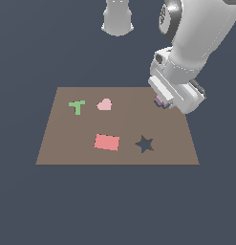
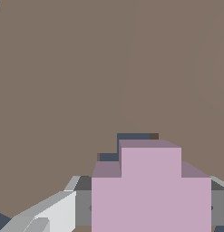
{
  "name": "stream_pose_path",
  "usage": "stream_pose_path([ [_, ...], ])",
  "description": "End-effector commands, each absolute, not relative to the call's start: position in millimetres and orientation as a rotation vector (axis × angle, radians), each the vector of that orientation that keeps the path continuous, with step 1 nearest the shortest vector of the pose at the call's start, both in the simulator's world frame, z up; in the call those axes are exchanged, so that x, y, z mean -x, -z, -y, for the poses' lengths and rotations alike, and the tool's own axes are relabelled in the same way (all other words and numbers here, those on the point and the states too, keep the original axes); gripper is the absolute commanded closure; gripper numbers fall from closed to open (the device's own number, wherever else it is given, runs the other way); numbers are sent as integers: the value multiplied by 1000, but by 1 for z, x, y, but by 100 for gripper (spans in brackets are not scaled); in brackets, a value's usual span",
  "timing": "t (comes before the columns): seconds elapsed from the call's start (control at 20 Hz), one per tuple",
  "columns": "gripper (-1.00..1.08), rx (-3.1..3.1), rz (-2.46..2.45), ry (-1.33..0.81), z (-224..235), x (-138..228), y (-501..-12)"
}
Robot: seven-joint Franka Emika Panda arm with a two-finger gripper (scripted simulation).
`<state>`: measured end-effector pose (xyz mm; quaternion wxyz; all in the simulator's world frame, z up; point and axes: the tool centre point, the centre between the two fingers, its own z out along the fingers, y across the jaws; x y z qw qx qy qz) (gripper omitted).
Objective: Insert a designated object into the corresponding slot on a board.
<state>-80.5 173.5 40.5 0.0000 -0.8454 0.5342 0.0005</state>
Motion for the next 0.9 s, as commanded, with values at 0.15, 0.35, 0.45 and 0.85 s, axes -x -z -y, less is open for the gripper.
stream_pose_path([
  [0.15,108,2655,-1679,-1,-172,79,-41],
  [0.35,108,2655,-1679,-2,-172,80,-37],
  [0.45,108,2654,-1678,-2,-172,80,-32],
  [0.85,-92,2654,-1678,-2,-172,80,-31],
])
